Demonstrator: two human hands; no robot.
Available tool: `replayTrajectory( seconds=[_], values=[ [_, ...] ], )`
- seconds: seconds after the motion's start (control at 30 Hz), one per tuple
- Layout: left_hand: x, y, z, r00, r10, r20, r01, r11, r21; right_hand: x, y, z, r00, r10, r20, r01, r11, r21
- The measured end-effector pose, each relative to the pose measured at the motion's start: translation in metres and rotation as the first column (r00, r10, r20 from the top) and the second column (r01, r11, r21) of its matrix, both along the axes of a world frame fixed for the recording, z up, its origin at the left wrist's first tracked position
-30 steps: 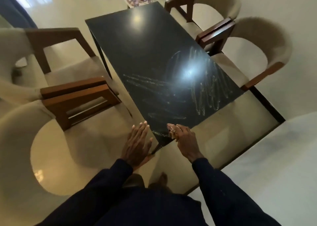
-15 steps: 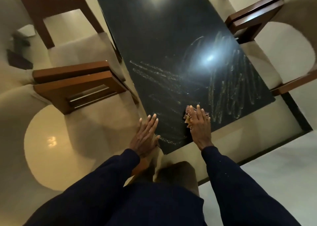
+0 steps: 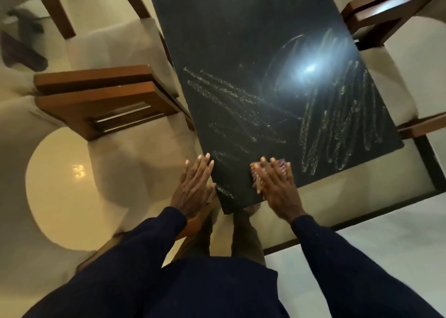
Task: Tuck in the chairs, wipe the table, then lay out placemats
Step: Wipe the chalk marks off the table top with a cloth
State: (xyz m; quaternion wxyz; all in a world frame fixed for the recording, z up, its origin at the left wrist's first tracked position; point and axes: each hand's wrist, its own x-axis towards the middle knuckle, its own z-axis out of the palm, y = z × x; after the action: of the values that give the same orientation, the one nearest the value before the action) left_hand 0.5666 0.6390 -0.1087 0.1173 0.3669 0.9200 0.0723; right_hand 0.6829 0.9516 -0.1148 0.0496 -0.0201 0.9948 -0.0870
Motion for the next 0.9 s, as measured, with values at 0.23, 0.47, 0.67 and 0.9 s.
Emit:
replayTrajectory(
  seconds=[0.23,0.47,0.67,0.9],
  values=[
    [0.011,0.002,-0.002,0.997,0.072,-0.011,-0.072,0.997,0.02,-0.078,-0.06,-0.007,0.971,-0.234,-0.039,0.231,0.971,-0.067],
    [0.011,-0.009,-0.007,0.993,0.092,-0.068,-0.091,0.996,0.021,-0.012,-0.023,0.0,0.933,0.36,0.018,-0.359,0.933,-0.031],
    [0.014,-0.019,-0.01,0.99,0.103,-0.094,-0.103,0.995,0.014,-0.097,-0.062,-0.005,0.975,-0.217,-0.053,0.216,0.976,-0.026],
    [0.015,-0.032,-0.003,0.976,0.185,-0.113,-0.176,0.981,0.083,-0.033,-0.09,-0.008,0.931,0.365,-0.024,-0.366,0.929,-0.057]
  ],
)
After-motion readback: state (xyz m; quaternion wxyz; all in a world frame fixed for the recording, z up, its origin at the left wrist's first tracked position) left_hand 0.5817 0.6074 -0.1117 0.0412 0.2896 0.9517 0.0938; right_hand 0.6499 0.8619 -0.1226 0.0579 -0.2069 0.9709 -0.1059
